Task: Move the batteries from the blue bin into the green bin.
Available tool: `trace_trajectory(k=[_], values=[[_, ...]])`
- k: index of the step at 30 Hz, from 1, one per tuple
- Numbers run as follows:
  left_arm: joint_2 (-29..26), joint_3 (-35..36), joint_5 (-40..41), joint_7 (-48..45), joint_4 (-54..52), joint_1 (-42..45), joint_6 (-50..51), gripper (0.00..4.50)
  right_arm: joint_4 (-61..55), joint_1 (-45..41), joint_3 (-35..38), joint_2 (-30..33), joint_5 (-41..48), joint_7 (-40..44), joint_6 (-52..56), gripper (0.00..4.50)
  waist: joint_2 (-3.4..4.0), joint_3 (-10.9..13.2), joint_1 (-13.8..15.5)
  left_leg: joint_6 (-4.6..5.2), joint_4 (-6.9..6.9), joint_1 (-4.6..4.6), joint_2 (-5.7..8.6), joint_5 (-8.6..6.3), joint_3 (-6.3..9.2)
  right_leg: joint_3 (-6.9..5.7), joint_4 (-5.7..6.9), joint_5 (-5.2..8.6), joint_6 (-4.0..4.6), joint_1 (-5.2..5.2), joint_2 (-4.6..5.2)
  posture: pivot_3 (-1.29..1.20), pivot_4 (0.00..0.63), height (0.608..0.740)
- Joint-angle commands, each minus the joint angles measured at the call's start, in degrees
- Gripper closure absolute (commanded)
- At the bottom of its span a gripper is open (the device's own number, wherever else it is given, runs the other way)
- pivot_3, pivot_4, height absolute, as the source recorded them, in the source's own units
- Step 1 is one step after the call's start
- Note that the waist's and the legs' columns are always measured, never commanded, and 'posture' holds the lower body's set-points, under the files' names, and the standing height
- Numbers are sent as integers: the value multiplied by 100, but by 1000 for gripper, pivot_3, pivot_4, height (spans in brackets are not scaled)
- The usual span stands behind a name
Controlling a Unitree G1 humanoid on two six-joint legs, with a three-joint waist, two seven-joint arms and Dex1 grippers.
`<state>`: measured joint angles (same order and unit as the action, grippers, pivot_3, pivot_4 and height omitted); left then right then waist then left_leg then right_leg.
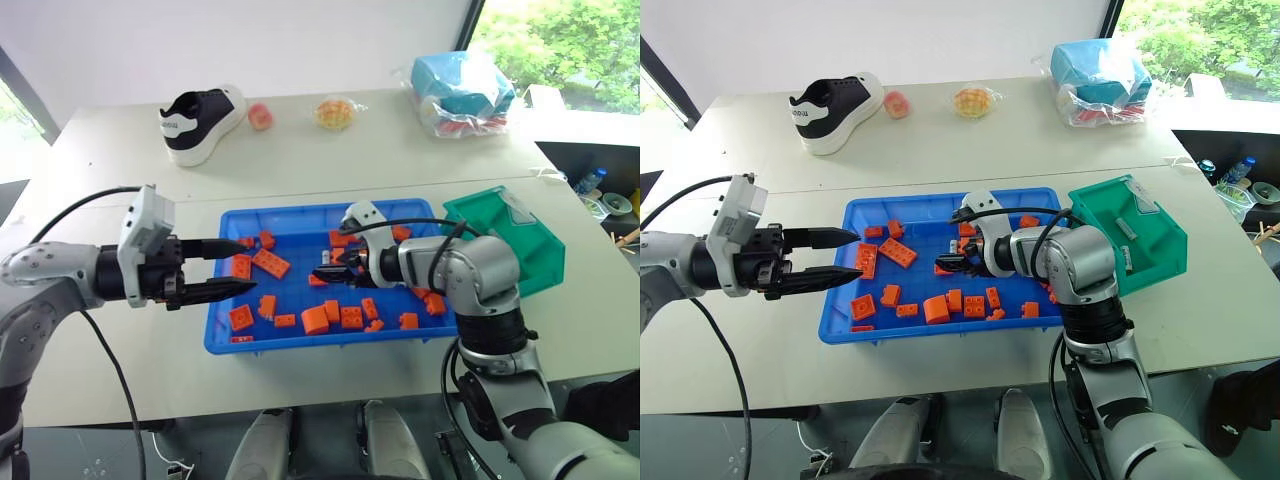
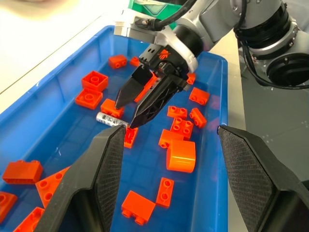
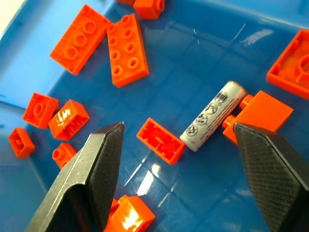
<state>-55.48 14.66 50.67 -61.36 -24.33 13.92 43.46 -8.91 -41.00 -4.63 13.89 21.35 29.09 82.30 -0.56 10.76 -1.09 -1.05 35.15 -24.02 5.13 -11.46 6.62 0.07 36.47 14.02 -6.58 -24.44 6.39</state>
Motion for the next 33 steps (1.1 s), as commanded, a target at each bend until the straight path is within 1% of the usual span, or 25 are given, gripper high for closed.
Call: trace_trajectory(k=[1,5,9,14,22,29,33], values=[[13,88,55,16,-78,73,-45,1357,296,-7,-125,-11,-23,-93,-202,828,-1,0,0,0,0,1,0,0,0,0,0,0,0,1,0,0,150,730],[31,122,84,86,-108,74,-23,1357,427,-102,-208,-11,-9,-105,-375,828,-2,-1,0,0,0,5,0,0,0,0,0,0,0,6,0,0,150,730],[33,150,92,114,-147,43,-13,1357,397,-240,-155,-79,109,-114,-290,828,-1,-1,3,0,0,7,0,0,0,0,0,0,0,7,-1,0,150,730],[43,159,107,161,-177,45,-15,1357,413,-152,-413,-19,69,-97,-366,828,-1,-1,1,0,0,6,0,0,0,0,0,0,0,6,0,0,150,730],[33,161,70,152,-155,36,-63,1357,224,73,-1182,414,-52,18,-574,828,-4,-3,9,0,0,7,0,0,1,-1,-2,0,0,9,0,0,150,730],[63,181,52,169,-168,-4,-99,1357,343,58,-1203,668,-90,55,-686,828,-14,-11,29,0,0,18,0,0,2,-2,-6,1,0,24,0,0,150,730],[123,145,36,212,-182,17,-131,1357,647,-39,-1210,423,-120,-21,-757,828,-17,-13,23,1,-1,34,0,-1,2,-3,-14,3,3,42,0,0,150,730]])
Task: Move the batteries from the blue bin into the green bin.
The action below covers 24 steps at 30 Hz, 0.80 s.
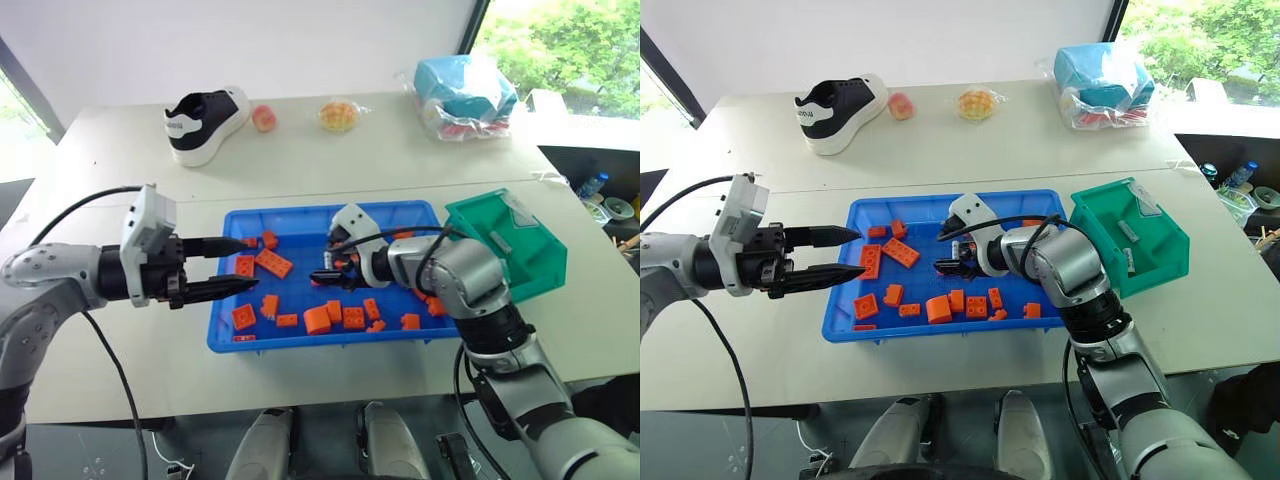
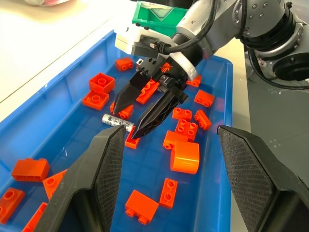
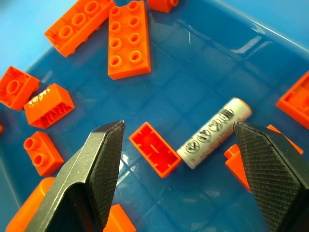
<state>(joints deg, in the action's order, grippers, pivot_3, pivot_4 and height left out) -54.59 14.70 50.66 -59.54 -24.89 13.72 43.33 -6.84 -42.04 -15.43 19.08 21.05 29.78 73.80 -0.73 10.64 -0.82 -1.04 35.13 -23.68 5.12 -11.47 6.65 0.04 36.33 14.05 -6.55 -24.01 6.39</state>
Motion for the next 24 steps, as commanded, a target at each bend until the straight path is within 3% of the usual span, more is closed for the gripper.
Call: trace_trajectory(k=[1,3,5,10,19,24], values=[[43,140,38,35,-129,44,-118,1357,503,44,-127,-137,-99,-103,77,828,0,0,-7,0,-1,5,-1,0,0,0,0,0,0,3,0,0,150,730],[59,143,50,53,-124,77,-105,1357,734,-27,-230,-197,-185,-101,-84,1054,0,0,-7,0,-4,15,-1,-1,0,0,0,2,3,13,-1,0,150,730],[62,153,47,48,-111,89,-106,1357,961,-86,-334,-242,-268,-83,-235,1746,-1,-1,-2,1,-5,20,-1,-1,1,-1,-1,4,5,20,-1,0,150,730],[73,158,40,74,-103,117,-117,1357,1555,-260,-459,-299,-486,-12,-564,4377,-3,-2,-19,2,-5,24,-1,-2,0,-2,-7,2,2,26,-1,0,150,730],[79,236,60,114,-101,80,-125,1357,1192,-101,-450,-201,-513,146,-743,4431,-3,-3,-20,3,-9,30,-5,-3,2,-2,-8,3,3,31,-6,0,150,730],[94,213,94,79,-113,31,-109,1357,-163,-152,848,-287,-5,-156,137,4431,3,4,0,4,-9,18,-3,-4,4,-1,-9,3,4,20,-3,0,150,730]])
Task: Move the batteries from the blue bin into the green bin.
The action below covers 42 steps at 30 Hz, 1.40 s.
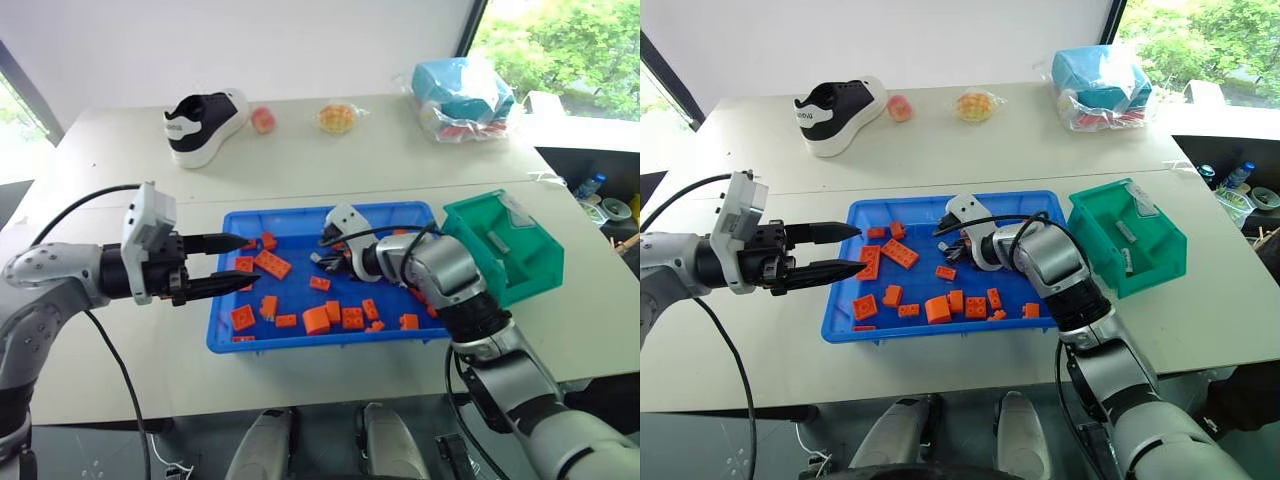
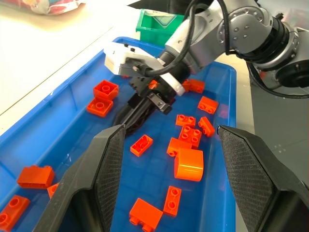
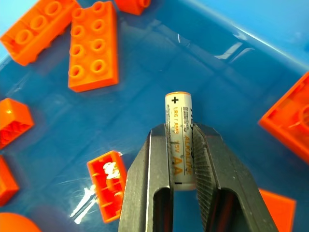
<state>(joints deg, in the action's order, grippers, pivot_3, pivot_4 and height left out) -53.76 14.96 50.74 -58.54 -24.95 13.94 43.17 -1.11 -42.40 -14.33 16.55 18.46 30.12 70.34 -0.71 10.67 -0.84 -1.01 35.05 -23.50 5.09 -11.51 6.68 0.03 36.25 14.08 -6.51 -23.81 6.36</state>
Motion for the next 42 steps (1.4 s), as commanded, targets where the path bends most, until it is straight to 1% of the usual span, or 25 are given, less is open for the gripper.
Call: trace_trajectory(k=[1,3,4,6,8,10,12,13,14,16,17,18,19,20,21,23,24,26,29,31,33,35,39,42], values=[[14,168,75,-47,-79,10,-105,1357,-1031,-167,1091,-50,355,-277,731,4431,2,2,4,0,0,-7,0,0,0,1,0,-2,-2,-10,0,0,150,730],[101,-3,18,-43,-19,111,-135,1357,-1736,-357,2268,158,432,-496,1275,4431,5,4,25,1,3,-32,0,1,1,1,2,-4,-5,-34,0,0,150,730],[146,-72,3,-42,15,171,-141,1357,-1978,-432,2741,289,428,-575,1531,4431,6,5,41,0,8,-49,2,1,1,1,7,-5,-7,-53,0,0,150,730],[204,-152,-38,-99,111,267,-168,1357,-2279,-488,3326,580,370,-679,1939,4431,3,3,62,0,12,-69,5,1,3,-2,7,-6,-7,-67,1,0,150,730],[290,-303,-100,-158,236,427,-201,1357,-2406,-323,3826,1205,250,-722,2151,4431,0,1,57,1,9,-70,5,0,1,-4,0,-5,-7,-65,2,0,150,730],[344,-419,-156,-225,346,548,-237,1357,-2427,-151,4115,1617,222,-728,2210,4431,1,2,72,6,8,-72,6,-2,-3,-6,-2,-5,-7,-64,6,0,150,730],[436,-618,-244,-326,509,737,-286,1357,-2365,322,4347,2117,143,-695,2118,4431,5,4,58,9,8,-75,6,-4,-10,-5,-4,-5,-7,-65,10,0,150,730],[477,-702,-292,-377,596,826,-312,1357,-2347,520,4428,2249,164,-653,2086,4431,4,4,52,10,8,-75,7,-4,-12,-4,-4,-5,-7,-65,11,0,150,730],[522,-775,-341,-419,672,909,-333,1357,-2340,698,4493,2308,209,-612,2081,4431,5,4,31,11,9,-76,6,-4,-12,-5,-5,-5,-7,-65,11,0,150,730],[600,-891,-429,-482,815,1064,-374,1357,-2391,929,4531,2203,278,-624,2052,4431,7,3,-27,12,10,-74,4,-4,-20,-1,-4,-5,-8,-65,12,0,150,730],[631,-934,-468,-519,878,1132,-392,1357,-2414,999,4521,2148,302,-640,2047,3931,7,4,-48,13,11,-74,0,-4,-22,0,-4,-5,-8,-65,10,0,150,730],[663,-973,-488,-536,908,1188,-395,1357,-2449,1140,4431,2143,270,-686,1908,3407,11,4,-55,13,12,-72,-2,-4,-25,3,-3,-5,-8,-65,10,0,150,730],[691,-1006,-511,-554,938,1238,-396,1357,-2469,1283,4296,2182,221,-716,1705,3063,11,4,-49,14,12,-70,-2,-3,-26,4,-1,-5,-8,-65,10,0,150,730],[715,-1030,-525,-570,957,1281,-385,1357,-2460,1394,4194,2212,155,-764,1478,2524,11,4,-37,14,12,-69,-4,-3,-25,4,0,-5,-8,-65,8,0,150,730],[732,-1046,-539,-588,976,1316,-378,1357,-2429,1456,4120,2242,83,-820,1255,2095,12,4,-23,14,12,-69,-4,-3,-24,3,0,-5,-8,-65,6,0,150,730],[741,-1047,-523,-605,955,1334,-341,1357,-2381,1625,3940,2485,-45,-763,619,928,13,6,5,14,15,-72,-1,-3,-24,3,0,-5,-9,-65,7,0,150,730],[735,-1038,-503,-603,916,1313,-318,1357,-2392,1743,3827,2689,-97,-634,260,568,13,6,10,14,17,-74,0,-3,-24,3,-1,-5,-9,-65,8,0,150,730],[715,-1023,-465,-616,841,1258,-275,1357,-2481,1883,3669,3017,73,-134,-292,568,14,8,29,14,22,-79,6,-3,-24,3,-2,-5,-10,-65,12,0,150,730],[700,-1039,-447,-655,818,1264,-223,1357,-2566,1836,3423,3292,622,696,-648,568,12,8,11,15,24,-79,6,-4,-23,1,-6,-5,-12,-61,12,0,150,730],[709,-1065,-453,-680,816,1307,-205,1357,-2497,1651,2988,3406,894,1283,-965,568,12,9,-23,17,23,-77,1,-5,-22,1,-6,-5,-12,-60,8,0,150,730],[728,-1091,-468,-692,830,1353,-201,1357,-2276,1431,2611,3411,988,1587,-1170,568,12,10,-33,18,22,-74,-2,-6,-23,1,-5,-5,-12,-60,6,0,150,730],[763,-1098,-428,-660,774,1376,-165,1357,-1783,1115,1847,3260,716,1807,-1579,44,11,10,-30,18,23,-74,-2,-6,-21,0,-4,-5,-12,-60,6,0,150,730],[777,-1078,-375,-646,633,1317,-117,1357,-970,782,764,3115,163,2350,-2612,21,7,11,19,17,27,-73,0,-5,-19,0,-6,-5,-11,-55,7,0,150,730],[749,-1039,-352,-646,523,1230,-99,1357,-523,560,283,2931,-69,2673,-3065,21,7,11,8,16,27,-77,5,-5,-16,-1,-7,-6,-12,-57,9,0,150,730]])
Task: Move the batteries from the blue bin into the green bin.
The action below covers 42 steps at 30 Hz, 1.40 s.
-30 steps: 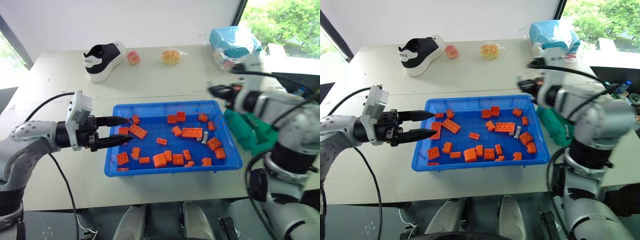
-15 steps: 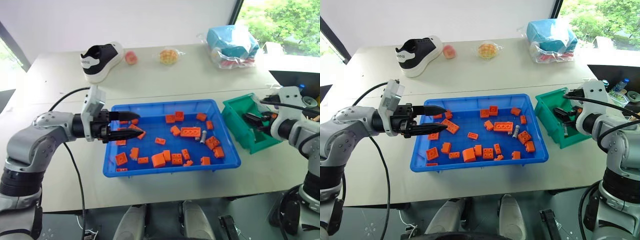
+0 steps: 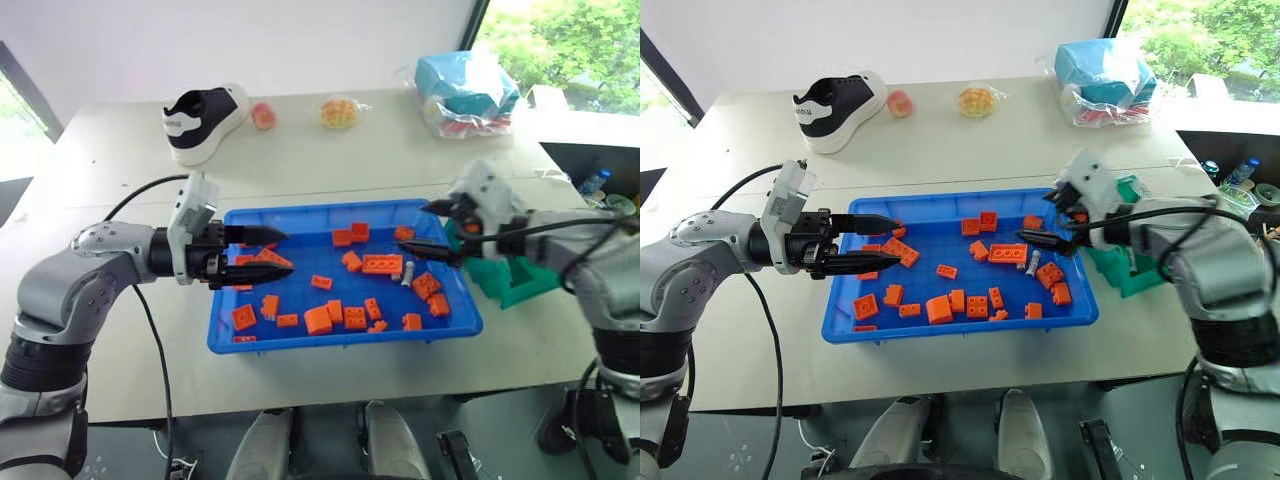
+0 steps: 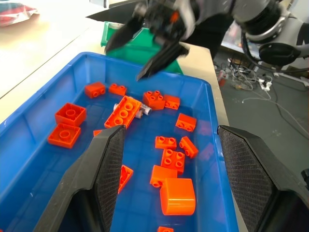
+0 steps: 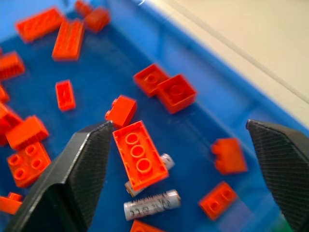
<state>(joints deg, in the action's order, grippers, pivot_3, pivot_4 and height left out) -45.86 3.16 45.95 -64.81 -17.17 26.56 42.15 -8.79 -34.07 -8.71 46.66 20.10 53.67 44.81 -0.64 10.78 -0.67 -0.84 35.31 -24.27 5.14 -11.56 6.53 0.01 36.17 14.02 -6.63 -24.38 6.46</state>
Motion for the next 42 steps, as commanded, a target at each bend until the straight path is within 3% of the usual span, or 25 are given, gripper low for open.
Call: trace_trajectory(k=[1,12,15,20,25,30,31,33,36,39,42], values=[[-60,157,139,-16,-308,-69,11,1357,350,-307,-417,-123,-303,437,-633,21,0,0,-10,0,0,-2,0,0,0,0,0,0,0,-3,0,0,150,730],[-260,405,295,121,-651,-324,132,1357,1117,-127,-946,-314,-1080,729,-1573,21,0,0,-7,-1,0,-2,0,0,4,0,3,-1,-1,-5,-1,0,150,730],[-306,480,307,153,-693,-413,135,1357,1080,-63,-800,-442,-1072,611,-1474,829,-1,-1,-7,-2,0,-1,0,0,4,0,4,-1,0,-5,-2,0,150,730],[-344,498,284,153,-675,-465,87,1357,464,3,-426,-605,-583,597,-734,3224,0,-1,-5,-3,0,1,0,1,5,1,5,-1,0,-3,-2,0,150,730],[-336,482,258,151,-612,-428,66,1357,-181,-3,-381,-961,-279,329,-113,3265,0,-1,-5,-3,1,2,0,1,7,1,6,-1,0,-3,-2,0,150,730],[-369,528,245,121,-541,-429,50,1357,-365,-185,-917,-1939,-385,-282,256,3265,0,-1,-41,-3,-2,6,-2,1,7,2,10,-1,0,-5,-4,0,150,730],[-379,541,248,119,-530,-426,54,1357,-275,-220,-1053,-2169,-444,-423,303,2461,1,-1,-34,-5,-2,7,-3,2,7,2,14,-1,0,-6,-4,0,150,730],[-395,554,255,120,-516,-420,66,1357,-91,-291,-1294,-2523,-595,-659,257,1812,0,-2,-31,-7,-2,7,-2,3,9,2,17,-1,0,-7,-5,0,150,730],[-419,568,264,114,-512,-431,72,1357,164,-430,-1494,-2822,-963,-1025,-30,248,-1,-2,-15,-12,0,7,1,6,10,3,17,-2,1,-7,-5,0,150,730],[-432,588,274,129,-525,-449,85,1357,24,-508,-1221,-2719,-936,-1137,143,62,-1,-2,7,-14,1,7,5,8,10,2,17,-2,1,-5,-3,0,150,730],[-457,641,388,109,-500,-463,210,486,-553,-429,-825,-2047,-857,-1049,531,0,-1,-2,14,-14,2,7,7,7,11,2,17,-2,1,-5,-2,0,150,730]])
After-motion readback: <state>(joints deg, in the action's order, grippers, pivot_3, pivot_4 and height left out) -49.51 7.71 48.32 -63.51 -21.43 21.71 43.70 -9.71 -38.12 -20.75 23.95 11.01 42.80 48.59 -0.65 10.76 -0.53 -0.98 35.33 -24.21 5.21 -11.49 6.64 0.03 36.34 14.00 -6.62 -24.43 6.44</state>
